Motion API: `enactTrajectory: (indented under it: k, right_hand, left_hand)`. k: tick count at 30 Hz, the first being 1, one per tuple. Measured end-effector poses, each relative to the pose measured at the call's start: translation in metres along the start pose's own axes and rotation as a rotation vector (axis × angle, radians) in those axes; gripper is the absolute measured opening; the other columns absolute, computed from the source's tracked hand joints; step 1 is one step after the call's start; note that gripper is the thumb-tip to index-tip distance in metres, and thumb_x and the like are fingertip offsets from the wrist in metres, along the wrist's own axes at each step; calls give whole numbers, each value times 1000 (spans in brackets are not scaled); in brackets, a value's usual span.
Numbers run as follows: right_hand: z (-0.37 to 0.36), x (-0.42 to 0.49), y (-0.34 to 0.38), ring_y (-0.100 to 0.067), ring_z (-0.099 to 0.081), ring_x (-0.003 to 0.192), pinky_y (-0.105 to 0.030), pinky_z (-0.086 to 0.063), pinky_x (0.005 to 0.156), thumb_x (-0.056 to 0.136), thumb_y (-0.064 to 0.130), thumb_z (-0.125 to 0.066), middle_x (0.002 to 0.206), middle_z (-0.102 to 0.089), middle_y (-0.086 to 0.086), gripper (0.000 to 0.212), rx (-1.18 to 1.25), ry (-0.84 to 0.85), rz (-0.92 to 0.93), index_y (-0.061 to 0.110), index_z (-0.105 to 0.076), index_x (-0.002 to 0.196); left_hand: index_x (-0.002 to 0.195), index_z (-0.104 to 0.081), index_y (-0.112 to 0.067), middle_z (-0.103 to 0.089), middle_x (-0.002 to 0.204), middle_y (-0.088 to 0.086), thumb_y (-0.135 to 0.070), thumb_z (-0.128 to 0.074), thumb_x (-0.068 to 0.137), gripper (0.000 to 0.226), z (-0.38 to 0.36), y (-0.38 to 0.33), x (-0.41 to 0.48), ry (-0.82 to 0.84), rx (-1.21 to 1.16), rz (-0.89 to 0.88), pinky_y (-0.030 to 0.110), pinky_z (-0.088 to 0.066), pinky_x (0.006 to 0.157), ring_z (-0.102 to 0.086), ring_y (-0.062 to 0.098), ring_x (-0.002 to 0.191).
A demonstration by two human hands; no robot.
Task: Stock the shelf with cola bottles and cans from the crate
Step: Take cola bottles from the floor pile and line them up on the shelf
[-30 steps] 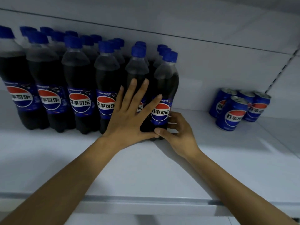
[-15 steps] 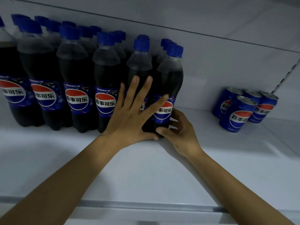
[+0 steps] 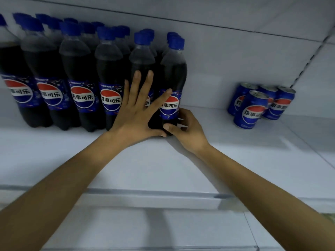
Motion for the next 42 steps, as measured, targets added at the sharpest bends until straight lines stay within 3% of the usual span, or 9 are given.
enactTrajectory:
  k: [7,12,16,20,25,30,34,38,42]
  right_hand:
    - [74,-114,16,-5,-44,130,-26,-39,106,77,57,-65,146,-44,9,78,22,-16,39,29,-38,144]
    - [170,-254,-30,4,-47,126,-24,-44,101,79,60,-66,140,-49,16,69,61,-227,-78,33,-43,140]
    - [248,-394,-82,2,-48,126,-25,-46,99,82,55,-63,139,-51,13,65,65,-414,-281,33,-44,140]
    - [319,-546,-131,0,-55,117,-13,-48,86,78,54,-61,134,-56,6,66,113,-669,-524,27,-47,137]
    - [370,-705,-163,-13,-60,111,-35,-46,99,72,57,-63,122,-63,0,64,181,-973,-790,25,-54,126]
    - [381,-800,-194,-15,-60,114,-40,-48,99,45,90,-62,124,-63,1,95,204,-1084,-993,31,-56,119]
    - [384,-825,-231,-18,-61,113,-33,-50,91,65,72,-63,119,-65,-1,73,272,-1098,-1111,24,-59,119]
    - [384,-841,-295,-16,-63,107,-40,-50,97,70,59,-63,113,-66,1,55,340,-1050,-1250,28,-60,115]
    - [371,-869,-390,-14,-63,100,-22,-51,78,80,42,-71,113,-64,-3,46,378,-968,-1409,23,-57,120]
  left_hand:
    - [152,-3,-9,5,160,15,-67,-40,84,97,40,-64,-32,19,-161,201,49,0,119,8,30,147]
    - [151,-5,-5,1,159,13,-61,-43,89,91,50,-231,-45,57,-468,-22,46,-2,120,4,28,148]
    - [152,-3,-10,7,160,6,-59,-45,88,91,41,-374,-73,219,-583,-196,39,1,120,6,23,148]
    - [153,0,-12,9,160,6,-59,-41,88,90,32,-504,-122,410,-692,-348,36,2,120,9,21,148]
    - [152,5,-17,18,159,0,-54,-53,88,95,21,-620,-180,652,-774,-445,40,-2,120,16,15,146]
    - [151,8,-21,14,159,-2,-52,-61,85,101,-1,-696,-209,788,-788,-538,36,-4,119,14,12,146]
    - [152,0,-17,5,160,0,-58,-55,81,100,-30,-739,-216,888,-792,-588,36,-13,117,6,14,147]
    - [152,-14,-14,-6,159,1,-55,-49,79,91,-83,-785,-231,993,-856,-503,34,-15,115,-7,16,146]
    - [152,-12,-15,-10,159,6,-59,-43,76,94,-162,-831,-303,1222,-829,-495,38,-30,109,-19,23,143]
Point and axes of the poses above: each hand's wrist, its own x-axis towards the middle knuckle, its own z-axis out of the back of the hand, y = z × x, the point moved 6 cm from there along x, towards the middle knuckle
